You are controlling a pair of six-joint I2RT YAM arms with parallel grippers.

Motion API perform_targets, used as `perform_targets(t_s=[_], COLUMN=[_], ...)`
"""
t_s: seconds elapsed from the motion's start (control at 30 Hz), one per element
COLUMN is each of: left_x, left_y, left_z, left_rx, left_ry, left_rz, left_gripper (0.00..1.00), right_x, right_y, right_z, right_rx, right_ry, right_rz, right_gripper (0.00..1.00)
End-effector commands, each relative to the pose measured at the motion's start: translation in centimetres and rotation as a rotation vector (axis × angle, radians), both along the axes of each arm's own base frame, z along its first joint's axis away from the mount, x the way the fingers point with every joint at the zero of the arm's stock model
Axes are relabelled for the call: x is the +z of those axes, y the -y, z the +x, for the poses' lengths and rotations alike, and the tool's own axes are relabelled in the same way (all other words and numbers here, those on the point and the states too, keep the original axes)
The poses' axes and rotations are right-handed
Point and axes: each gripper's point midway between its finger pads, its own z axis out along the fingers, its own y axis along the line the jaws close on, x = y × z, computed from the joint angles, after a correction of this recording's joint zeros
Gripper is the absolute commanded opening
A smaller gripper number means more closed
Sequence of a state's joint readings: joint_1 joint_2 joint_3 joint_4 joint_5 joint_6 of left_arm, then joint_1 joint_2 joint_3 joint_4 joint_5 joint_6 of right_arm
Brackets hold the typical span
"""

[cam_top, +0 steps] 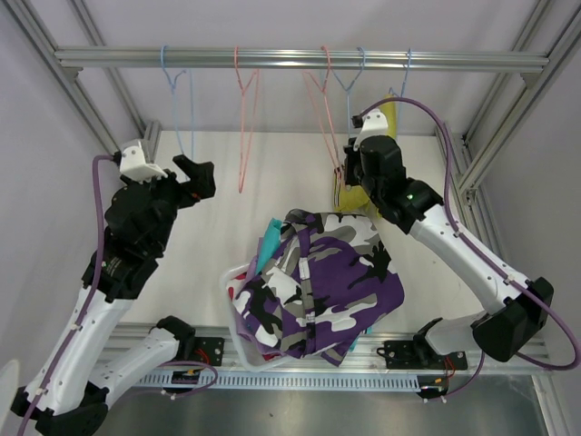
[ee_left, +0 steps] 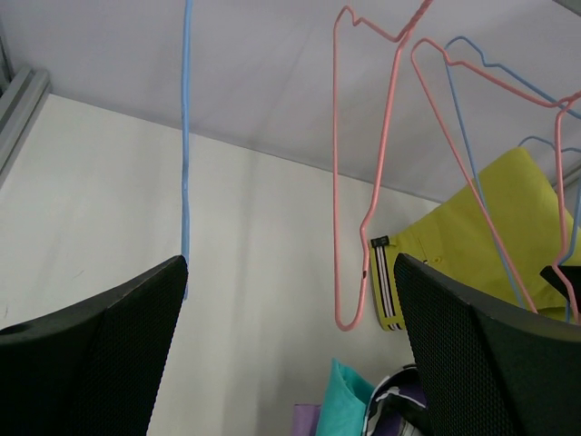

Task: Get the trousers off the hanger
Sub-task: Move the hanger to the clothesline.

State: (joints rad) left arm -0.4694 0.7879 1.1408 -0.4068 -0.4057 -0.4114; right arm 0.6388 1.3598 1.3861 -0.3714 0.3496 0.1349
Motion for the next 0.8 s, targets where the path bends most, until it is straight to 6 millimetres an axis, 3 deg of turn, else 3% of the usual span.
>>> perform_targets(t_s=[0.0,0.17,0.43,0.77], left_x=[1.3,1.4,1.3,1.3], left_y=[-0.7,-1.1,-1.3,-1.9], left_z=[-0.4,-0.4,-0.3,-0.4], left_rx=[0.012,0.020,0.018,0.034], left_ry=[0.037,0.040,0.031,0.032], left_rz=[-0.039,-0.050,-0.081,-0.089], left_gripper=[0.99,1.00,1.00,0.99], right_x=[1.7,1.5,2.0,0.9], right_y=[-1.3,-3.2,-7.8,-12.9], right_z=[0.4,0.7,1.1,2.0], right_rx=[0.026,0.050,0.109,0.162], right_ry=[0.025,0.018,0.024,0.011], right_rz=[0.042,0.038,0.047,0.043], right_gripper=[0.00,0.00,0.00,0.00])
